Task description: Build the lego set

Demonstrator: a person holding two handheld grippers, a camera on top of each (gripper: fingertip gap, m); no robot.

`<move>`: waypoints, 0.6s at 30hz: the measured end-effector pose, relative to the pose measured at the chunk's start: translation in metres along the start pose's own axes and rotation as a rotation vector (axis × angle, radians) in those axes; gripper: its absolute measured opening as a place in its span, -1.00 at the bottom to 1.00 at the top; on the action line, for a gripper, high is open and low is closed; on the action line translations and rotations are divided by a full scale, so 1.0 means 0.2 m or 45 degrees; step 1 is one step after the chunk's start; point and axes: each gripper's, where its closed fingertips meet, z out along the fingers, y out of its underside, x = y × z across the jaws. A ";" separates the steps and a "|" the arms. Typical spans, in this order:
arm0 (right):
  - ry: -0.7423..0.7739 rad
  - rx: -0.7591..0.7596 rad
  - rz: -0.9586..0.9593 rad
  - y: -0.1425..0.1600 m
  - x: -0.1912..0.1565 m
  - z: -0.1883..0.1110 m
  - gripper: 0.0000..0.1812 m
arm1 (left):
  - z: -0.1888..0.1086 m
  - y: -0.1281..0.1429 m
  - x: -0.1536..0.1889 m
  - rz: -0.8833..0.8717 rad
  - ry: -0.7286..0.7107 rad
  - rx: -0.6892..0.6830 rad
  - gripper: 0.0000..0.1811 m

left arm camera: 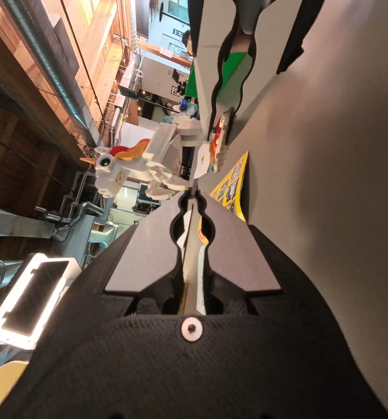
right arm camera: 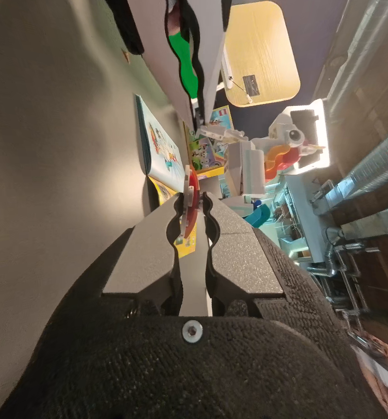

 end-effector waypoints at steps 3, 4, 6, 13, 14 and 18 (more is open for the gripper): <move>0.020 0.014 0.034 -0.02 0.01 0.00 -0.84 | 0.00 -0.01 -0.03 -0.014 -0.060 -0.019 -0.93; 0.026 0.015 0.036 -0.02 0.02 0.00 -0.84 | 0.01 -0.01 -0.04 -0.028 -0.072 -0.018 -0.93; 0.035 0.015 0.036 -0.02 0.02 0.00 -0.84 | 0.01 -0.02 -0.05 -0.075 -0.088 -0.015 -0.93; 0.067 0.012 0.038 -0.02 0.05 0.00 -0.84 | 0.00 -0.02 -0.11 -0.248 -0.142 0.007 -0.93; 0.069 0.012 0.038 -0.02 0.05 0.00 -0.84 | 0.00 -0.02 -0.12 -0.267 -0.144 0.010 -0.93; 0.085 0.001 0.032 -0.01 0.06 -0.01 -0.84 | 0.01 -0.05 -0.10 -0.337 -0.125 0.089 -0.86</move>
